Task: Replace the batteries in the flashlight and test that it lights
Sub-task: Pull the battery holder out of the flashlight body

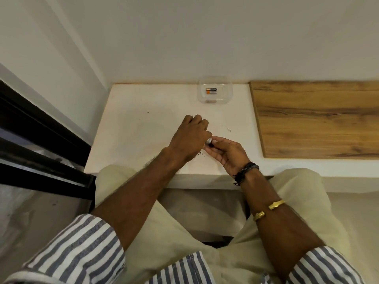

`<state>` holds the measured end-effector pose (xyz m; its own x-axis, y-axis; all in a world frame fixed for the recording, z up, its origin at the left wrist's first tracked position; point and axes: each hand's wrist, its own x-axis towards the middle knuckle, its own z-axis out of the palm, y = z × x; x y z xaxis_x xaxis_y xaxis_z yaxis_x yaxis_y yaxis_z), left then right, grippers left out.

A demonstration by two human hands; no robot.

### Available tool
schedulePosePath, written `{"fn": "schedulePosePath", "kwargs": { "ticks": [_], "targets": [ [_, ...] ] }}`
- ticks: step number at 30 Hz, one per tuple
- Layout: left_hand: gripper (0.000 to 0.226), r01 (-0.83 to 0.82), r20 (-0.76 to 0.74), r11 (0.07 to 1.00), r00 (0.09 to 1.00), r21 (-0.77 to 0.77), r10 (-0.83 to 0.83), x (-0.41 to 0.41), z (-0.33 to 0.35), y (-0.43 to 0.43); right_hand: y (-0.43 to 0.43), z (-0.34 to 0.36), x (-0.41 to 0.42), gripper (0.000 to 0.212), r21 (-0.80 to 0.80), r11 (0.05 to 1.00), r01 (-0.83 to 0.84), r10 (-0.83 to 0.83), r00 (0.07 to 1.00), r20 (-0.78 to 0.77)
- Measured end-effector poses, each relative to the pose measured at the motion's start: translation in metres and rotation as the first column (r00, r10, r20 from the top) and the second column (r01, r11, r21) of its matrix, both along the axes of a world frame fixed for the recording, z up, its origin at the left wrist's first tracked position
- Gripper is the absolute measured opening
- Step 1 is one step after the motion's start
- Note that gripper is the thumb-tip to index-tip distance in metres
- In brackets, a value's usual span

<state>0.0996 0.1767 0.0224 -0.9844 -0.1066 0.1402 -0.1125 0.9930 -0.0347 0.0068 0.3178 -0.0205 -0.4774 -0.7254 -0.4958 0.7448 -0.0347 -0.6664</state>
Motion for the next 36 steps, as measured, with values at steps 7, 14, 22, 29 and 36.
{"fn": "schedulePosePath", "kwargs": {
  "ticks": [7,14,22,29,36],
  "targets": [
    [0.026,-0.054,-0.021,0.995,0.998,0.088,0.056,0.004,-0.007,-0.007,0.004,0.001,-0.005,0.025,0.044,0.997,0.06,-0.058,0.998,-0.039],
    [0.027,-0.269,-0.201,0.738,0.854,0.619,0.48,0.02,-0.03,-0.008,0.005,0.003,-0.009,0.015,0.055,0.972,0.229,-0.22,0.966,-0.136],
    [0.022,-0.218,-0.207,0.502,0.723,0.837,0.659,0.015,-0.04,-0.017,0.004,-0.002,-0.009,0.015,0.013,0.962,0.271,-0.27,0.96,-0.069],
    [0.024,-0.254,-0.188,0.515,0.729,0.818,0.658,0.009,-0.043,-0.025,0.004,-0.001,-0.009,0.017,-0.02,0.962,0.274,-0.275,0.961,-0.044],
    [0.035,-0.252,-0.156,0.496,0.75,0.831,0.643,0.013,-0.042,-0.025,0.004,0.0,-0.007,0.017,-0.015,0.96,0.281,-0.281,0.959,-0.028]
  ]
}}
